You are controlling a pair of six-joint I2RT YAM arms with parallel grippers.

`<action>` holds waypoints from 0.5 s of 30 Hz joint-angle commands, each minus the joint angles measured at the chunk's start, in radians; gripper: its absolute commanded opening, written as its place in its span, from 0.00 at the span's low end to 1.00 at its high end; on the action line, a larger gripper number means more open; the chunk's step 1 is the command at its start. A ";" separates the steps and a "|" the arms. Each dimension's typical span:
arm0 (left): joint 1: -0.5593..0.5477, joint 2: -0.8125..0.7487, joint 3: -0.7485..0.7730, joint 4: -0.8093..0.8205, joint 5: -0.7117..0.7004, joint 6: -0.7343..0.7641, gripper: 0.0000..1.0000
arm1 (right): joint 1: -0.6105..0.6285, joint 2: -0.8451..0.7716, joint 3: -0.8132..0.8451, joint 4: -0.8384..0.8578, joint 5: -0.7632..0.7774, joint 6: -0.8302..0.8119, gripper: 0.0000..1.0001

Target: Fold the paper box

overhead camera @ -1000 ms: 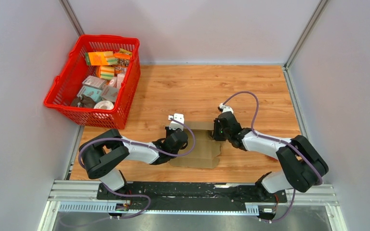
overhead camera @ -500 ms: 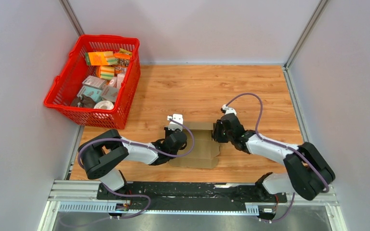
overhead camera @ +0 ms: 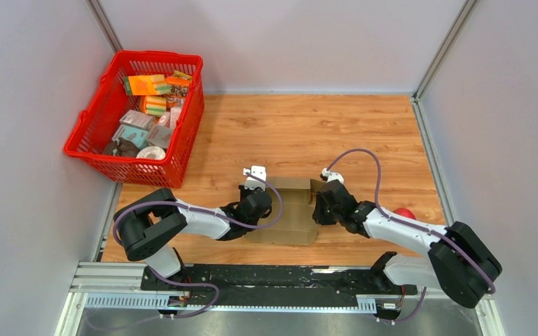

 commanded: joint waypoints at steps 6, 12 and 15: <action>-0.002 -0.027 -0.012 0.038 -0.010 -0.014 0.00 | 0.034 0.090 -0.032 -0.057 0.194 0.152 0.13; -0.002 -0.030 -0.015 0.041 -0.010 -0.017 0.00 | 0.034 -0.031 -0.071 -0.055 0.150 0.175 0.25; -0.002 -0.030 -0.015 0.044 -0.011 -0.015 0.00 | 0.033 -0.133 -0.035 -0.153 0.164 0.174 0.34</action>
